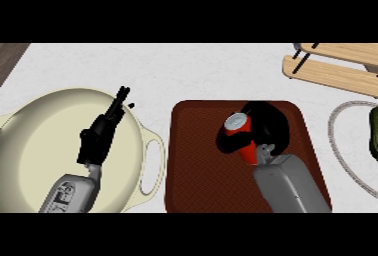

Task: Pick the can from the tray and place it in the tiered shelf

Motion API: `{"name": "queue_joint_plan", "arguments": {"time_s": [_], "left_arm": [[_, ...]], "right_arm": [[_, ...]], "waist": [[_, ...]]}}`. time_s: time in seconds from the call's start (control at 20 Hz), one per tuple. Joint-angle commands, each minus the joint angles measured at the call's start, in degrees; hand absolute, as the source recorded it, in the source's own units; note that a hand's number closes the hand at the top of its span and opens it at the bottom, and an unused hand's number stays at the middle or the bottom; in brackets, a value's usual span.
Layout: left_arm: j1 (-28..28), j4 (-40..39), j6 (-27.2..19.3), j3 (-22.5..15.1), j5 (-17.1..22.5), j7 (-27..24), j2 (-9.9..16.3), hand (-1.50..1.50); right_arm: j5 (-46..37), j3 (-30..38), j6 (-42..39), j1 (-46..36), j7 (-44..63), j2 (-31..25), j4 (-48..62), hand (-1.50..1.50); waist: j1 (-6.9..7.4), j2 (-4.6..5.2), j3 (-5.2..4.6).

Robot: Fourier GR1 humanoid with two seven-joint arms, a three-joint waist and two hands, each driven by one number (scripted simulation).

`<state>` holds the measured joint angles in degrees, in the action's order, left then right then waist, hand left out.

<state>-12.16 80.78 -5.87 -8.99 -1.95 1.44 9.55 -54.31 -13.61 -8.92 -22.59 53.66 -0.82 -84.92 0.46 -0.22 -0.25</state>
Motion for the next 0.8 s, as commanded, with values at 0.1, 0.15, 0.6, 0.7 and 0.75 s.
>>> {"name": "queue_joint_plan", "arguments": {"time_s": [0.1, 0.15, 0.6, 0.7, 0.75], "left_arm": [[2.04, -1.42, 3.21, 2.04, 1.15, -4.83, 1.28, 0.0], [1.24, -0.38, 2.38, 2.12, 1.13, -0.91, 1.14, 0.0], [1.5, 0.09, 1.6, 2.41, -0.32, -0.83, 0.87, 0.0], [0.78, 2.93, -0.13, 0.48, -1.84, 2.37, -1.19, 0.0], [0.26, 2.35, 1.31, 2.3, -0.22, 2.84, -0.22, 0.0]], "right_arm": [[0.47, 4.04, 7.9, -5.65, -7.57, 0.32, 5.54, 1.5], [3.83, 3.93, 8.63, -7.49, -4.89, 0.79, 3.28, 1.5], [0.34, 3.09, 11.67, -11.77, 4.24, 0.37, -16.18, 1.5], [-2.9, 3.2, 12.55, -13.61, 6.36, 0.8, -16.08, 1.5], [-4.28, 3.69, 10.5, -14.85, 7.1, -0.22, -16.16, 1.5]], "waist": [[0.02, 0.32, 0.25], [0.19, 0.27, 0.27], [-0.96, -0.07, 0.21], [-0.64, -0.01, 0.24], [-0.59, 0.05, 0.23]]}}
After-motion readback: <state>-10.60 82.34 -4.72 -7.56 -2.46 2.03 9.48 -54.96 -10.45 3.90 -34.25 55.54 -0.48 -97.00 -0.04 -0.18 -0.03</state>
